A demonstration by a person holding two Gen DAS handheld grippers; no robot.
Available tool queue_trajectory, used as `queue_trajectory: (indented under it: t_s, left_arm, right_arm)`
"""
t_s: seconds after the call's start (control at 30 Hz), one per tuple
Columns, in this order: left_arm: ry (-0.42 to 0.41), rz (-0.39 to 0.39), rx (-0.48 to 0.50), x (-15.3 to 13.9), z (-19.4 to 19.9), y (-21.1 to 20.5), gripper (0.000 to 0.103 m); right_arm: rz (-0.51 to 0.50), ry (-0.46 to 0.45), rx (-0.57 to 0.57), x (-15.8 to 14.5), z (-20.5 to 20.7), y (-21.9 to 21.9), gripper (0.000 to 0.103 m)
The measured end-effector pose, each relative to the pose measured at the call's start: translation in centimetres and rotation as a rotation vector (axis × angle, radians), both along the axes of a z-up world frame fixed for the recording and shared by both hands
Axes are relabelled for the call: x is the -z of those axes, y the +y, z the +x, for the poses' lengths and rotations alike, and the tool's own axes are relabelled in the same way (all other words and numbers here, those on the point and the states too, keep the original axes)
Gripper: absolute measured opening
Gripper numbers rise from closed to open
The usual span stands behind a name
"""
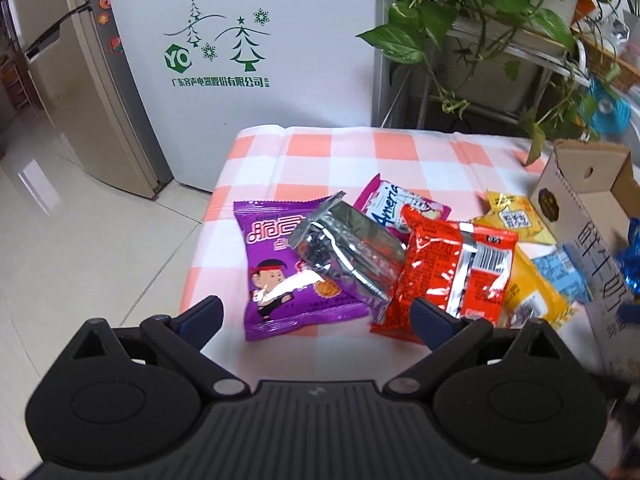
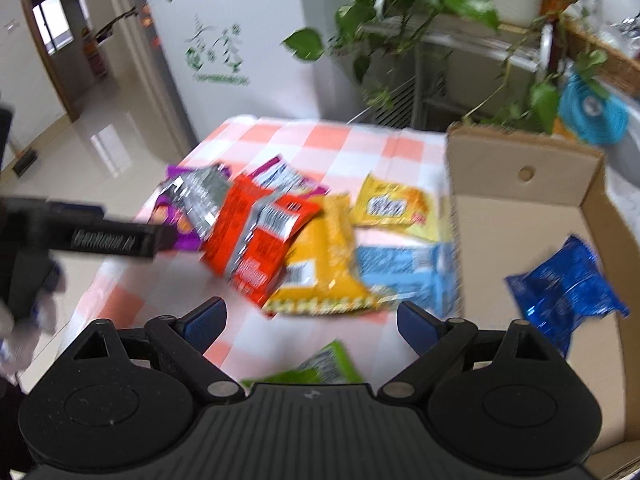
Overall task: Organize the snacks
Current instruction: 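Move the left tool back over the red snack bag, then grasp the red snack bag with left while right approaches the green bag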
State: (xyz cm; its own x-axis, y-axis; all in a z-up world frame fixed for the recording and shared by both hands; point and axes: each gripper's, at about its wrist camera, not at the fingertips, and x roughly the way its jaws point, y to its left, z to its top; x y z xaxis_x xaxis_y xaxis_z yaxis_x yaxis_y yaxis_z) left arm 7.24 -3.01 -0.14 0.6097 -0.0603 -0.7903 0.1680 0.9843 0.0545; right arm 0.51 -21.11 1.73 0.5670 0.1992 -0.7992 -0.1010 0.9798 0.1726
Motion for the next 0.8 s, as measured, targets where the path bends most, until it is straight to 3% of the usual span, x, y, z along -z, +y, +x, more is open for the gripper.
queue_trajectory:
  t_s: [0.43,0.8]
  left_arm:
    - [-0.109,-0.087,0.064,0.6,2.2,-3.0,0.099]
    - [-0.097,-0.134,0.151,2.9,3.1,-5.2,0.099]
  right_arm:
    - [-0.035,0.092,-0.064,2.8,-1.2,2.1,0.096]
    - [-0.069,0.139,-0.102,5.0,-0.9,3.7,0.096]
